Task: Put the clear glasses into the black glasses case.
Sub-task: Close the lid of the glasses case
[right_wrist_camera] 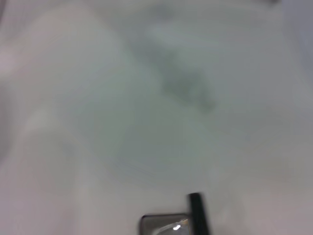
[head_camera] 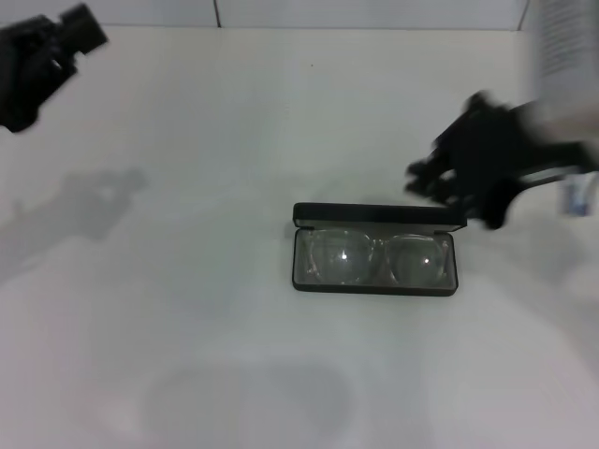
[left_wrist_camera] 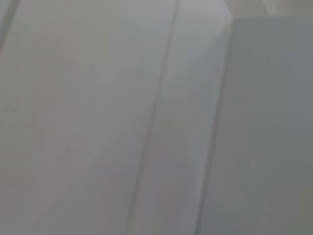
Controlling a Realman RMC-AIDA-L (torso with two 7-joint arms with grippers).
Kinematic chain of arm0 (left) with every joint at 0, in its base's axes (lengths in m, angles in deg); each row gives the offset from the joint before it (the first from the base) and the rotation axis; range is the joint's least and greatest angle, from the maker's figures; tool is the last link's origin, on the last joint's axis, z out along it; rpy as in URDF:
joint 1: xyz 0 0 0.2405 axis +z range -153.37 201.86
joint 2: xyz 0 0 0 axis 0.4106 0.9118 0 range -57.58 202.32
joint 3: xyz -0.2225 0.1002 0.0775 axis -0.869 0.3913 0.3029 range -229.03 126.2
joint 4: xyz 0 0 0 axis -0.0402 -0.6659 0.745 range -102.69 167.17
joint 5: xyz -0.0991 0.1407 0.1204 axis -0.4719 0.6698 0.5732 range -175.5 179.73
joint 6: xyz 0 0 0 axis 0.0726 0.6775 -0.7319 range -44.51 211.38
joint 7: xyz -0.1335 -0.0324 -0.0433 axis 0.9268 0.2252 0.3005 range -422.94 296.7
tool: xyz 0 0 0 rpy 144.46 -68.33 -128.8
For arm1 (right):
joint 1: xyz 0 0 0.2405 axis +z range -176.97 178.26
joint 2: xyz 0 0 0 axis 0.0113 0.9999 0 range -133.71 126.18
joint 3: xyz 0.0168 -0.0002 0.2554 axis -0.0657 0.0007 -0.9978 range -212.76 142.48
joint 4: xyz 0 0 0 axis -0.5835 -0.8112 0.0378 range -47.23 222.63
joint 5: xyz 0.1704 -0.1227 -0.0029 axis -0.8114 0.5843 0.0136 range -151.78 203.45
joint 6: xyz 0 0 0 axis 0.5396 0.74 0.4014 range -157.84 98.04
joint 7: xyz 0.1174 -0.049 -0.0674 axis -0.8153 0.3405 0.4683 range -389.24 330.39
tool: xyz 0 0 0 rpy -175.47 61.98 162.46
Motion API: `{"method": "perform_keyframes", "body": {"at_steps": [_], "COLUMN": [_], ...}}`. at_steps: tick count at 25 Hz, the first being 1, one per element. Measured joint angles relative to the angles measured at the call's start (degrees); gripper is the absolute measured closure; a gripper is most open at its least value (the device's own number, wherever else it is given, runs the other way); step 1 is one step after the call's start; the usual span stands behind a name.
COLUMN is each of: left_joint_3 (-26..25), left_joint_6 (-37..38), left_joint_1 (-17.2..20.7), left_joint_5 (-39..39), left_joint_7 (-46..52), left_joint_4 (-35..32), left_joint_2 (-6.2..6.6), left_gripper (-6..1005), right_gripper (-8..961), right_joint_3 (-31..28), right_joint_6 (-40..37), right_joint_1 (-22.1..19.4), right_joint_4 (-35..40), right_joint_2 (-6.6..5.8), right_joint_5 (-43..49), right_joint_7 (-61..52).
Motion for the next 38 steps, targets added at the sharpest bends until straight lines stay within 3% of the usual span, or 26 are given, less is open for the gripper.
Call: {"method": "perform_keyframes", "body": {"at_steps": [4,6,8,11,14,17,18,22,26,31,38], "left_joint_3": [5.0,7.3,8.4,8.6,8.9,9.7,11.5,13.5,16.1,20.2,22.1], "left_joint_6": [0.1,0.0,-0.4,-3.7,-9.2,-12.4,-16.4,-20.1,-23.3,-27.6,-29.9], "left_joint_1": [-0.9,-1.5,-3.9,-10.8,-16.1,-19.0,-21.9,-23.5,-24.0,-24.7,-24.8], "left_joint_5": [0.9,1.9,4.6,12.2,19.1,21.6,22.4,22.4,21.7,20.9,18.6], "left_joint_7": [0.9,0.9,0.9,0.9,0.3,-0.8,-2.5,-3.2,-3.3,-3.3,-3.8], "left_joint_4": [-2.2,-2.9,-2.4,0.7,4.8,8.0,12.5,15.2,15.9,17.3,17.5], "left_joint_2": [-0.19,-0.8,-1.7,-4.3,-6.08,-6.52,-6.61,-6.7,-6.94,-7.17,-7.23], "left_gripper": [874,869,860,845,845,845,845,844,844,844,843], "right_gripper": [861,862,862,862,862,862,862,862,863,863,862], "right_joint_3": [-10.4,-14.2,-18.8,-26.3,-33.4,-40.5,-42.5,-53.2,-60.8,-61.5,-61.6], "right_joint_6": [4.7,6.8,7.6,7.0,4.8,2.4,1.4,-5.9,-11.1,-11.9,-12.8], "right_joint_1": [-12.0,-15.1,-17.9,-20.4,-21.0,-21.5,-21.7,-21.0,-20.5,-20.4,-19.4], "right_joint_4": [3.9,2.1,-0.6,-5.0,-11.3,-20.2,-23.2,-37.5,-45.6,-48.5,-51.5], "right_joint_2": [-0.02,-0.07,-0.15,-0.06,-0.12,-0.23,-0.23,-0.32,-0.35,-0.41,-0.5], "right_joint_5": [-10.1,-13.9,-16.2,-17.7,-20.2,-26.6,-29.2,-40.4,-44.3,-44.2,-44.1], "right_joint_7": [4.7,6.1,7.3,8.2,10.2,15.0,17.0,25.9,30.1,31.5,32.6]}}
